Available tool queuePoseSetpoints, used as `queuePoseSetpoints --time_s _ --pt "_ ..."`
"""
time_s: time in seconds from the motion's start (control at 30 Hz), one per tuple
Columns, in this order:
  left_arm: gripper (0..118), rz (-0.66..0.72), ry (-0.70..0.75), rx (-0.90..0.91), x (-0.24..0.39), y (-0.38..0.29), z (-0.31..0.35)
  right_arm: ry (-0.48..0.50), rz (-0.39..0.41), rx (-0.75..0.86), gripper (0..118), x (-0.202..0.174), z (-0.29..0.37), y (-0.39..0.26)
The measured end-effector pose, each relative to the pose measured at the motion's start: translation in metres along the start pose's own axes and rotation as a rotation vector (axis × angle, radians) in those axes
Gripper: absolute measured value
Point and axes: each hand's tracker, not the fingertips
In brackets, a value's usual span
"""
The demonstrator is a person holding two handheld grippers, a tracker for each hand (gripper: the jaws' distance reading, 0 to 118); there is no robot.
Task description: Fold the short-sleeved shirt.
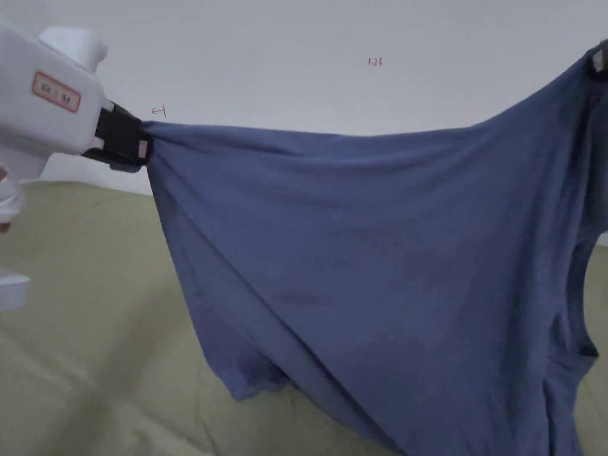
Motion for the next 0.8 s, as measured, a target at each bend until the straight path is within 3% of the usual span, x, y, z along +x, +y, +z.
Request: queuePoseSetpoints --time_s 0.23,0.4,0.57,0.67,0.8 --pt "5 -0.023 0.082 0.087 -0.003 0.092 -0.029 -0.106 -0.026 0.071 0 0.030 -0.030 0.062" --pt "5 0.001 0.111 0.163 -0.001 0.122 -0.033 -0.110 -0.056 0.133 0 0.036 -0.035 0.081" --pt "5 0.005 0.149 0.182 -0.002 0.126 -0.034 -0.093 -0.033 0.162 0 0.026 -0.028 0.086" --pt "5 0.020 0.144 0.176 -0.003 0.113 -0.031 -0.055 -0.069 0.140 0 0.022 -0.020 0.081" --pt "5 0.013 0.102 0.162 -0.002 0.076 -0.025 -0.021 -0.010 0.116 0 0.005 0.007 0.056"
